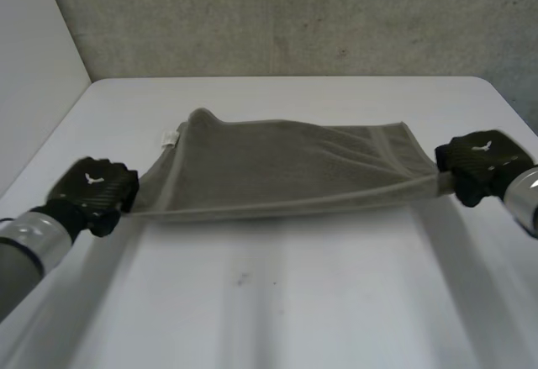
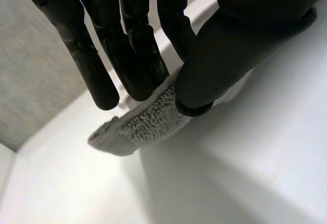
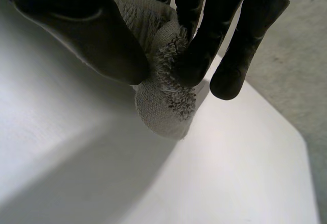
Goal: Fold the towel.
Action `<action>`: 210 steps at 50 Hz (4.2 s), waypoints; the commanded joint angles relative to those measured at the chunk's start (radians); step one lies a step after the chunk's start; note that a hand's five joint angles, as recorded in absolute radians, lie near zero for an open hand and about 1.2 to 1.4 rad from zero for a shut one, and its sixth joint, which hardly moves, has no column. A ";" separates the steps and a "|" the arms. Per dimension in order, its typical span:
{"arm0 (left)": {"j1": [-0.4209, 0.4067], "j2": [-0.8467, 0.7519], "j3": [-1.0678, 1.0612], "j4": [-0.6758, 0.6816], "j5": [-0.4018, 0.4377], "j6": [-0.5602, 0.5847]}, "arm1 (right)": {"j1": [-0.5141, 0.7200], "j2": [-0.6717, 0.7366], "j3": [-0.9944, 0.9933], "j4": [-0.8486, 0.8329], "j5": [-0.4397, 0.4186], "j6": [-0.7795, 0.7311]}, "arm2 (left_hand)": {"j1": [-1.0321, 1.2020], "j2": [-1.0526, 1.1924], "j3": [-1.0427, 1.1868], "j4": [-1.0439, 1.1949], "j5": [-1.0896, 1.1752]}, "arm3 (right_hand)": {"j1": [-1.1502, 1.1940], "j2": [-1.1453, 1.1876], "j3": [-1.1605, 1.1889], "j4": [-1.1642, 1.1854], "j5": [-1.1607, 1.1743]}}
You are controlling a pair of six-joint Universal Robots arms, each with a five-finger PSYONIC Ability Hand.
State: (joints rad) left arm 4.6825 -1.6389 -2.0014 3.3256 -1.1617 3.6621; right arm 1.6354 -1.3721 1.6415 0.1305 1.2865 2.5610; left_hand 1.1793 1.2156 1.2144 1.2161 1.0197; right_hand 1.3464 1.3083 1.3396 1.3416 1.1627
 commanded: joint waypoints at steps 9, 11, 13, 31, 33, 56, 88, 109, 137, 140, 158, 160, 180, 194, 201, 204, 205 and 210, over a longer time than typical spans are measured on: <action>0.068 0.423 -0.031 -0.271 0.068 0.007 | -0.170 -0.249 -0.029 0.417 -0.088 -0.301 | 0.217 0.181 0.182 0.180 0.202 | 0.050 0.088 0.057 0.055 0.059; 0.071 0.409 -0.033 -0.270 0.082 0.007 | -0.174 -0.246 -0.032 0.417 -0.088 -0.309 | 0.217 0.181 0.182 0.180 0.202 | 0.050 0.088 0.057 0.055 0.059; 0.074 0.316 -0.023 -0.253 0.103 0.009 | -0.167 -0.201 -0.043 0.413 -0.084 -0.314 | 0.217 0.181 0.182 0.180 0.202 | 0.050 0.088 0.057 0.055 0.059; -0.143 -0.500 0.626 -0.153 -0.091 0.012 | 0.000 0.408 -0.504 0.235 0.048 -0.191 | 0.217 0.181 0.182 0.180 0.202 | 0.050 0.088 0.057 0.055 0.059; -0.153 -0.558 0.693 -0.155 -0.104 0.007 | 0.018 0.453 -0.554 0.204 0.060 -0.185 | 0.217 0.181 0.182 0.180 0.202 | 0.050 0.088 0.057 0.055 0.059; -0.260 -0.832 1.067 -0.153 -0.205 -0.077 | 0.100 0.714 -0.859 0.057 0.231 -0.170 | -1.004 -1.040 -1.039 -1.041 -1.019 | -1.172 -1.134 -1.165 -1.167 -1.163; -0.211 -0.257 0.190 0.187 -0.176 -0.276 | -0.006 0.300 -0.038 -0.225 0.066 -0.012 | -1.001 -1.037 -1.036 -1.038 -1.016 | -0.845 -0.807 -0.838 -0.840 -0.836; -0.180 -0.179 0.167 0.224 -0.153 -0.370 | -0.189 0.375 -0.224 -0.161 0.264 -0.293 | -1.001 -1.037 -1.036 -1.038 -1.016 | 0.050 0.088 0.057 0.055 0.059; -0.189 -0.151 0.165 0.224 -0.153 -0.413 | 0.773 0.662 -0.583 -0.268 0.214 -0.355 | -1.001 -1.037 -1.036 -1.038 -1.016 | 0.050 0.088 0.057 0.055 0.059; -0.194 -0.151 0.167 0.224 -0.153 -0.413 | 0.782 0.680 -0.585 -0.276 0.212 -0.355 | -1.001 -1.037 -1.036 -1.038 -1.016 | 0.050 0.088 0.057 0.055 0.059; -0.265 -0.159 0.231 0.224 -0.156 -0.418 | 0.589 0.293 -0.222 -0.266 0.189 0.005 | -1.001 -1.037 -1.036 -1.038 -1.016 | -1.172 -1.134 -1.165 -1.167 -1.163; -0.272 -0.159 0.234 0.224 -0.156 -0.418 | 0.543 0.266 -0.172 -0.264 0.186 0.052 | -1.001 -1.037 -1.036 -1.038 -1.016 | -1.172 -1.134 -1.165 -1.167 -1.163; -0.298 -0.150 0.224 0.219 -0.158 -0.418 | 0.330 0.375 -0.088 -0.218 0.283 -0.099 | -1.001 -1.037 -1.036 -1.038 -1.016 | 0.050 0.088 0.057 0.055 0.059; -0.317 -0.117 0.265 0.216 -0.164 -0.424 | 0.712 0.482 -0.402 -0.255 0.143 -0.433 | -1.001 -1.037 -1.036 -1.038 -1.016 | 0.050 0.088 0.057 0.055 0.059; -0.329 -0.108 0.289 0.215 -0.165 -0.510 | 0.794 0.582 -0.396 -0.243 -0.007 -0.636 | -1.001 -1.037 -1.036 -1.038 -1.016 | 0.050 0.088 0.057 0.055 0.059; -0.331 -0.107 0.294 0.215 -0.165 -0.528 | 0.794 0.578 -0.393 -0.243 -0.004 -0.622 | -1.001 -1.037 -1.036 -1.038 -1.016 | 0.050 0.088 0.057 0.055 0.059; -0.331 -0.105 0.297 0.215 -0.165 -0.542 | 0.787 0.565 -0.388 -0.244 0.003 -0.586 | -1.001 -1.037 -1.036 -1.038 -1.016 | 0.050 0.088 0.057 0.055 0.059; -0.343 -0.108 0.322 0.215 -0.167 -0.576 | 0.767 0.458 -0.345 -0.256 0.070 -0.331 | -0.998 -1.034 -1.033 -1.035 -1.013 | -1.172 -1.134 -1.165 -1.167 -1.163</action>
State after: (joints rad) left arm 4.3505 -1.7454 -1.7016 3.5404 -1.3273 3.1264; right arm 2.4305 -0.8145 1.2524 -0.1153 1.2890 1.9934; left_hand 0.1755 0.1695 0.1693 0.1681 0.0292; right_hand 0.7111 0.7609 0.8186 0.8203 0.6353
